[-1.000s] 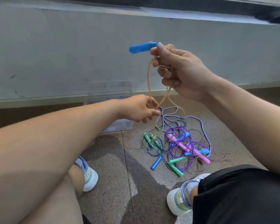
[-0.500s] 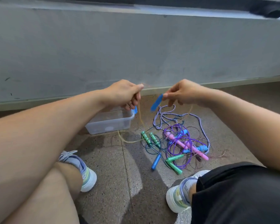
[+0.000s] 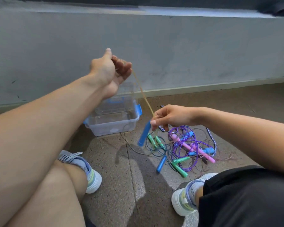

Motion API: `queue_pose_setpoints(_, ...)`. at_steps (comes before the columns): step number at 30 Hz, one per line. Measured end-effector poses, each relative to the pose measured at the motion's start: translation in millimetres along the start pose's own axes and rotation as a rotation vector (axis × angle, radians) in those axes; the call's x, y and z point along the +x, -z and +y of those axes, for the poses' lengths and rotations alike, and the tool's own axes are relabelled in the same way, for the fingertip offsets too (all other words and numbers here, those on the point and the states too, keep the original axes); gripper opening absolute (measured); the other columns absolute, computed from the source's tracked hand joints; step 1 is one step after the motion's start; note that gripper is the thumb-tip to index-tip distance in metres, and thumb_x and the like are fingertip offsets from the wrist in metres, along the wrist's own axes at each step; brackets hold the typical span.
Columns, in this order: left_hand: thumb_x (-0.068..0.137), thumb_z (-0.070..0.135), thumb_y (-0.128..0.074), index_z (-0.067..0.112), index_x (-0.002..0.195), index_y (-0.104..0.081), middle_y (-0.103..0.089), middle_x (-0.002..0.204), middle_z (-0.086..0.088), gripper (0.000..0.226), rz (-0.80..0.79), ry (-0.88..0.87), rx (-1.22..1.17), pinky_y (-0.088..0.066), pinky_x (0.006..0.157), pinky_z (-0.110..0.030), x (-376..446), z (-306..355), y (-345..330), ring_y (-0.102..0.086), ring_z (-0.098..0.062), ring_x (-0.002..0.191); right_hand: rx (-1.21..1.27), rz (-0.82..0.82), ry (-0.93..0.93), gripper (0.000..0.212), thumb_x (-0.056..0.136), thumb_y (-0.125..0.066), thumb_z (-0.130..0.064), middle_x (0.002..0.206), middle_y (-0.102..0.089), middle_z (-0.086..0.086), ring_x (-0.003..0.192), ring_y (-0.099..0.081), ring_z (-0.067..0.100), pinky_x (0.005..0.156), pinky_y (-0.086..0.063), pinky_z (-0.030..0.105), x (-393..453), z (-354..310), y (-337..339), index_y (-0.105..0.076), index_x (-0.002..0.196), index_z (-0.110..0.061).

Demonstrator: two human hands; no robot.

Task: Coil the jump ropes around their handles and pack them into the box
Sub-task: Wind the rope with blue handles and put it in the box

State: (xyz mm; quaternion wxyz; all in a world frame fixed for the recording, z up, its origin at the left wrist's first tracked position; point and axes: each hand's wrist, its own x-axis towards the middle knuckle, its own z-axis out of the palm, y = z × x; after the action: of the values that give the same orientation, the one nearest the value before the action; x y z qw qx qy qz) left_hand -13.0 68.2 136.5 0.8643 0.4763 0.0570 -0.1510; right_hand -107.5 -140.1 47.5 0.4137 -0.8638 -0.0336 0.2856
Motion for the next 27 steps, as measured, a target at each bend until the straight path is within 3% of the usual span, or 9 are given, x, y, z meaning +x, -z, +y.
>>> queue_pose_setpoints(4,0.107,0.039,-0.033,0.022,0.059,-0.036,-0.04,0.046,0.005,0.051,0.164,-0.032,0.019,-0.042,0.048,-0.015,12,25,29,-0.044,-0.011,0.039,-0.177,-0.065,-0.175,0.024,0.096,-0.065,-0.033,0.088,-0.077,-0.004,0.068,-0.063,0.017,0.067,-0.042,0.032,-1,39,4,-0.071,0.092,-0.01)
queue_pose_setpoints(8,0.101,0.028,-0.04,0.023,0.057,-0.03,-0.026,0.046,0.006,0.046,0.285,0.059,0.154,-0.031,0.045,-0.015,19,35,60,-0.025,-0.011,0.034,-0.324,-0.052,-0.291,0.024,0.096,-0.064,-0.031,0.085,-0.076,-0.003,0.068,-0.064,0.015,0.057,-0.044,0.026,-7,64,12,-0.072,0.093,-0.009)
queue_pose_setpoints(11,0.1,0.024,-0.042,0.023,0.063,-0.037,-0.025,0.057,0.004,0.037,0.255,0.076,0.775,-0.013,0.038,-0.013,18,32,83,-0.019,-0.011,0.037,-0.425,-0.04,-0.328,0.016,0.095,-0.065,-0.029,0.083,-0.075,-0.005,0.072,-0.067,0.018,0.06,-0.051,0.021,-11,73,18,-0.07,0.083,-0.02)
queue_pose_setpoints(14,0.1,0.021,-0.051,0.015,0.079,-0.055,-0.04,0.063,-0.005,0.023,0.078,0.313,1.419,-0.03,0.041,-0.017,13,20,109,-0.034,-0.018,0.047,-0.409,-0.041,-0.359,0.015,0.097,-0.063,-0.029,0.087,-0.078,-0.004,0.073,-0.067,0.021,0.066,-0.051,0.028,-15,74,20,-0.07,0.086,-0.021)
queue_pose_setpoints(16,0.097,0.025,-0.063,0.003,0.098,-0.06,-0.061,0.09,-0.017,0.022,-0.07,0.553,1.64,-0.056,0.06,-0.034,3,13,116,-0.06,-0.03,0.069,-0.317,0.012,-0.301,0.017,0.096,-0.063,-0.032,0.083,-0.078,-0.006,0.071,-0.064,0.018,0.066,-0.047,0.034,-15,66,17,-0.071,0.087,-0.019)
queue_pose_setpoints(19,0.087,0.04,-0.074,0.008,0.14,-0.051,-0.053,0.144,-0.01,0.066,-0.299,0.488,2.053,-0.044,0.106,-0.041,-1,2,108,-0.055,-0.031,0.126,-0.075,0.116,-0.159,0.019,0.095,-0.065,-0.034,0.076,-0.073,-0.004,0.058,-0.053,0.012,0.051,-0.037,0.026,-13,35,13,-0.069,0.085,-0.019)
queue_pose_setpoints(21,0.085,0.041,-0.075,0.025,0.147,-0.046,-0.051,0.147,0.004,0.071,-0.459,0.352,1.941,-0.036,0.113,-0.036,-6,-6,92,-0.049,-0.021,0.134,0.01,0.135,-0.077,0.021,0.095,-0.066,-0.035,0.074,-0.07,-0.002,0.053,-0.047,0.009,0.047,-0.03,0.024,-9,9,9,-0.07,0.089,-0.014)
queue_pose_setpoints(23,0.084,0.037,-0.078,0.033,0.138,-0.053,-0.061,0.133,0.012,0.06,-0.559,0.326,1.664,-0.041,0.108,-0.032,-7,-15,78,-0.055,-0.014,0.126,0.063,0.149,-0.012,0.031,0.095,-0.066,-0.034,0.073,-0.065,0.0,0.051,-0.045,0.008,0.046,-0.028,0.023,-5,-13,5,-0.069,0.098,-0.003)
queue_pose_setpoints(27,0.082,0.038,-0.078,0.028,0.121,-0.066,-0.07,0.116,0.013,0.042,-0.651,0.163,1.499,-0.045,0.106,-0.031,-12,-33,51,-0.063,-0.007,0.112,0.234,0.175,0.084,0.026,0.098,-0.061,-0.028,0.062,-0.055,-0.006,0.047,-0.037,0.006,0.042,-0.024,0.018,-2,-42,4,-0.067,0.098,-0.003)
